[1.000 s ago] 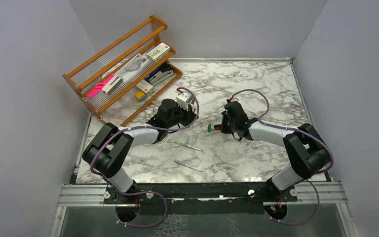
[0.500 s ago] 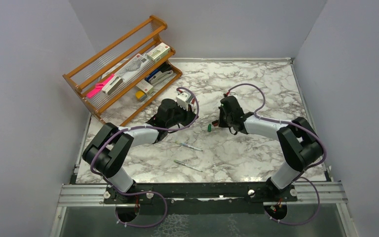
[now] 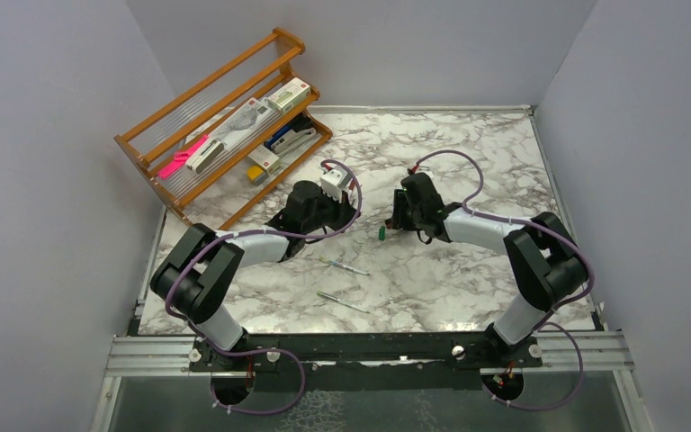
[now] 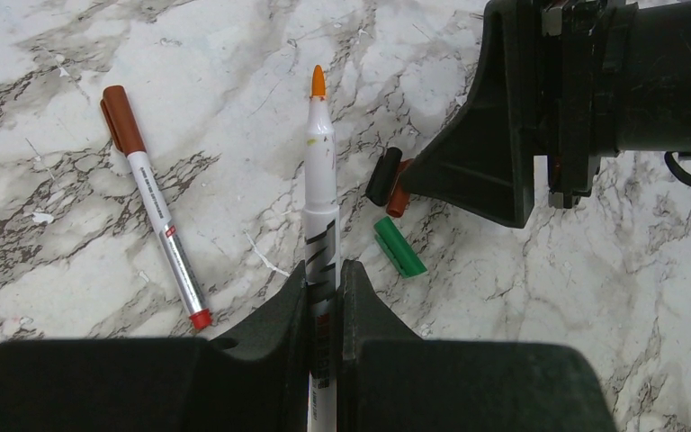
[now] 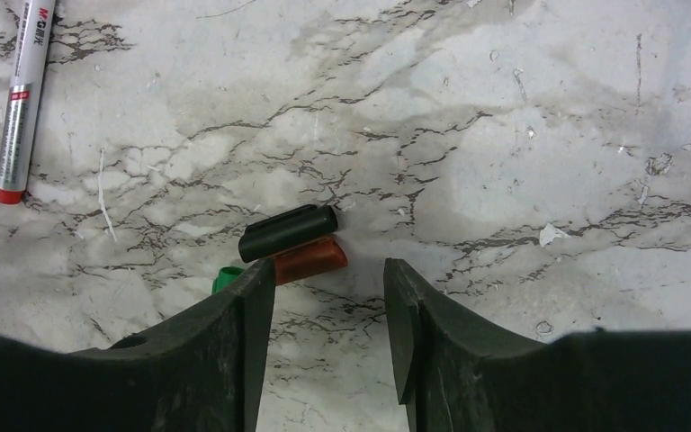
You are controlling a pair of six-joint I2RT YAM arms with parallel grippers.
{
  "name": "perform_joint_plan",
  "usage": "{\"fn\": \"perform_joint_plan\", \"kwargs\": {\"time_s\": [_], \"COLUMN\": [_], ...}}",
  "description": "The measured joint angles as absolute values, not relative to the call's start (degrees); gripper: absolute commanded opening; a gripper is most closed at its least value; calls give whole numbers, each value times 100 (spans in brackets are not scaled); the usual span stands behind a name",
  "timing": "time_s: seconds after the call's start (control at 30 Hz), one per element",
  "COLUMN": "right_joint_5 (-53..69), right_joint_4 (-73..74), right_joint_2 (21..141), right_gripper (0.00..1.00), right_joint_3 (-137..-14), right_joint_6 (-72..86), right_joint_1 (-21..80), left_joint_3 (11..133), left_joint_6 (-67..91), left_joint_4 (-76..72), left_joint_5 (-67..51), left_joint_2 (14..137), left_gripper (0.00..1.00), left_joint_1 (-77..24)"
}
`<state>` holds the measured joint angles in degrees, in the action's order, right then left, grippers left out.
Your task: Insert the pens into the pen caps
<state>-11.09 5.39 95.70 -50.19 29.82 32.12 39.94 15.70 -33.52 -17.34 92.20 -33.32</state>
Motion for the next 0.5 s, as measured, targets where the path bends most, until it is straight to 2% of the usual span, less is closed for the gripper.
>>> {"fn": "perform_joint_plan", "kwargs": {"time_s": [0.5], "right_joint_5": [-1111], "right_joint_4": [613], "right_joint_2": [9762], "right_gripper": [48], "right_joint_3": [-5159], "right_joint_6": [3122], "right_joint_1": [3273], "left_joint_3": [3951], "left_joint_6": [1570], "left_joint_4": [-3385], "left_joint_5": [-1747], "left_joint_2": [9220], "left_gripper": [0], "left_joint_1": [-3332]}}
